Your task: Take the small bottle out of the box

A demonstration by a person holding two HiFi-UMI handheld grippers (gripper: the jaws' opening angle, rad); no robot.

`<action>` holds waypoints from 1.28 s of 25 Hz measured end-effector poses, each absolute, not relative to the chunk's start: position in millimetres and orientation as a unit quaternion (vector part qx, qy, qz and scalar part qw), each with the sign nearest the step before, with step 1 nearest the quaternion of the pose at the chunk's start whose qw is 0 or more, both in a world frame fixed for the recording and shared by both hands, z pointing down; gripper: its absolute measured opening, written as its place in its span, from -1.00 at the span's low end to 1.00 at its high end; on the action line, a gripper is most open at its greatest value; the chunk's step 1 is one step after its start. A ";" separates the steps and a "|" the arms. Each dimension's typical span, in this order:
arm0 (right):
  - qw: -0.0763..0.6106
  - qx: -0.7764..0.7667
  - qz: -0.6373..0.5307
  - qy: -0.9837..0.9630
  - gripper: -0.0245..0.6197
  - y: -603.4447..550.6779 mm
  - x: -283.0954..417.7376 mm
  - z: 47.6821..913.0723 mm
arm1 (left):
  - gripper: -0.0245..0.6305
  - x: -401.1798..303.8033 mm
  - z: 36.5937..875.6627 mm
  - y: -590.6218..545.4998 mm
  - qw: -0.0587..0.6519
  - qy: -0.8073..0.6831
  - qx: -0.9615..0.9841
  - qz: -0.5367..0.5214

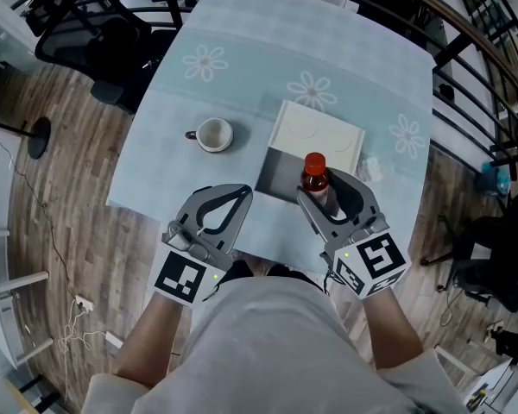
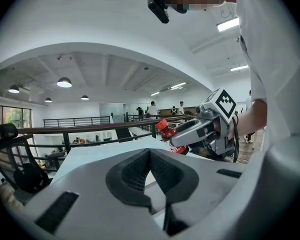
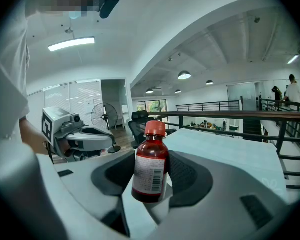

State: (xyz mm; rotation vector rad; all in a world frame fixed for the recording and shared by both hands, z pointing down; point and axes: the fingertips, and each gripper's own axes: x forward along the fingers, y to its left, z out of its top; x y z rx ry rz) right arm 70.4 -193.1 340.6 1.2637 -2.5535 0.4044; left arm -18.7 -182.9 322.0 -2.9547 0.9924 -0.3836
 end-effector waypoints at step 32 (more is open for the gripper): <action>0.141 0.432 0.139 -0.880 -0.24 -192.2 70.3 343.8 | -0.86 -16.6 321.5 -183.6 -0.005 0.316 -0.941 -0.122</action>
